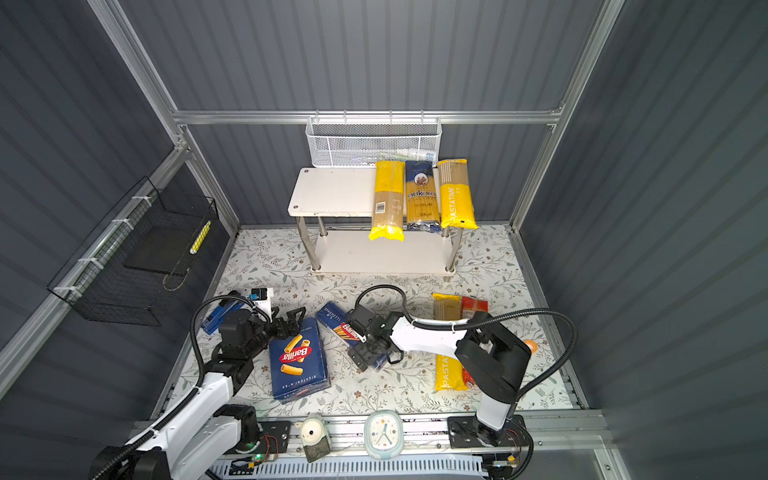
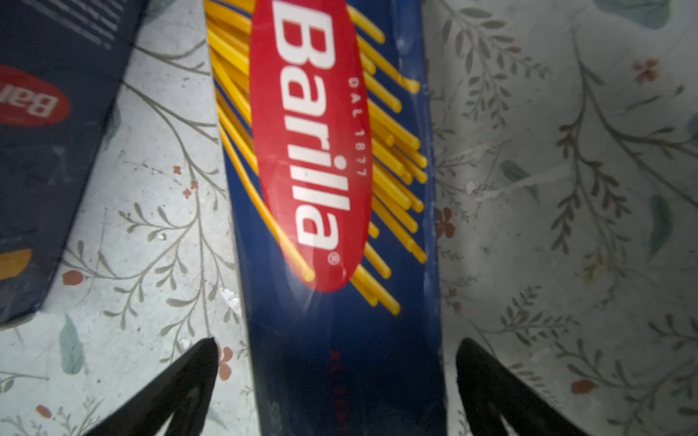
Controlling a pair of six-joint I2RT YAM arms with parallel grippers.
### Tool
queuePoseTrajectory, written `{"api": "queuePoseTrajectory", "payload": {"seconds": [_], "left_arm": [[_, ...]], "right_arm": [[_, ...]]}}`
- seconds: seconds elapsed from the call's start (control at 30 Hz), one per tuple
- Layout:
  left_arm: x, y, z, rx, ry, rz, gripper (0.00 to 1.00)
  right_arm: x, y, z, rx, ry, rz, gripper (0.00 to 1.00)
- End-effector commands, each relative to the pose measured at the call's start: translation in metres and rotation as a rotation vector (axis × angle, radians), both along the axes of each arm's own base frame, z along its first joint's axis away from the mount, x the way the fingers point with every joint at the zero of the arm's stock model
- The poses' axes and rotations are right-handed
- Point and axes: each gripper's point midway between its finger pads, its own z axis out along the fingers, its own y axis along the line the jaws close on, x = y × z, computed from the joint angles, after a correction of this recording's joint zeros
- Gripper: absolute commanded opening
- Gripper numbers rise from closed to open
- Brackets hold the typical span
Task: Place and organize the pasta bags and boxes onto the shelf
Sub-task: 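Lower the right gripper over the blue Barilla spaghetti box, then align and close the right gripper across the blue spaghetti box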
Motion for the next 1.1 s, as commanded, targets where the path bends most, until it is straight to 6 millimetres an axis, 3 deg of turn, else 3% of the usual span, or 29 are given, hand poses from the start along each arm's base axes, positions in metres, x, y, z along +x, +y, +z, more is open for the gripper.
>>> {"api": "queuePoseTrajectory", "payload": {"seconds": [0.0, 0.57, 1.07], "left_arm": [[0.006, -0.005, 0.015, -0.007, -0.032, -0.018, 1.0], [0.004, -0.002, 0.017, -0.005, -0.044, -0.006, 0.99], [-0.003, -0.004, 0.02, -0.012, -0.059, -0.02, 0.99]], "right_arm": [[0.006, 0.004, 0.002, -0.015, -0.013, 0.007, 0.99], [0.004, 0.007, -0.015, -0.001, 0.06, -0.013, 0.98], [0.006, -0.001, -0.027, -0.048, 0.034, -0.047, 0.86]]}}
